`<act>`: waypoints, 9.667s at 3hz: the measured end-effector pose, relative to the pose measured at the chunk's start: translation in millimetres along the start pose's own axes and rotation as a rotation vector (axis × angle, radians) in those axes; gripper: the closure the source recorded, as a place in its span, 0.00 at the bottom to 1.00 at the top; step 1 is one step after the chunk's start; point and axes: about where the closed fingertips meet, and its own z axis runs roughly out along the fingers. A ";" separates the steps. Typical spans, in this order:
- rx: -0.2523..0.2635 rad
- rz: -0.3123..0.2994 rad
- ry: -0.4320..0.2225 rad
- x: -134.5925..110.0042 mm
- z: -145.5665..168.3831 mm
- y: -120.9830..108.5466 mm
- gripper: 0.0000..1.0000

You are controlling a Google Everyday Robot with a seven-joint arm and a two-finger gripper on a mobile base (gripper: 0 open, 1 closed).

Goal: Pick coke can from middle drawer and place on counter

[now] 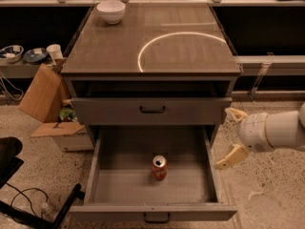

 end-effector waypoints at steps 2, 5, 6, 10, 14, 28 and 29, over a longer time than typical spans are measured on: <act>-0.113 0.065 -0.261 -7.7 148.8 15.8 0.00; -0.138 0.137 -0.452 19.2 298.5 68.6 0.00; -0.107 0.162 -0.481 33.0 327.7 63.9 0.00; -0.028 0.181 -0.499 54.0 354.0 44.3 0.39; -0.052 0.211 -0.468 17.5 302.2 58.9 1.00; 0.154 0.264 -0.577 -352.7 115.9 -242.8 0.00; 0.144 0.254 -0.581 -356.6 115.3 -241.5 0.00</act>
Offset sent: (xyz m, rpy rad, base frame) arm 0.0714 0.1441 -0.1486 0.3898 0.0234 0.1171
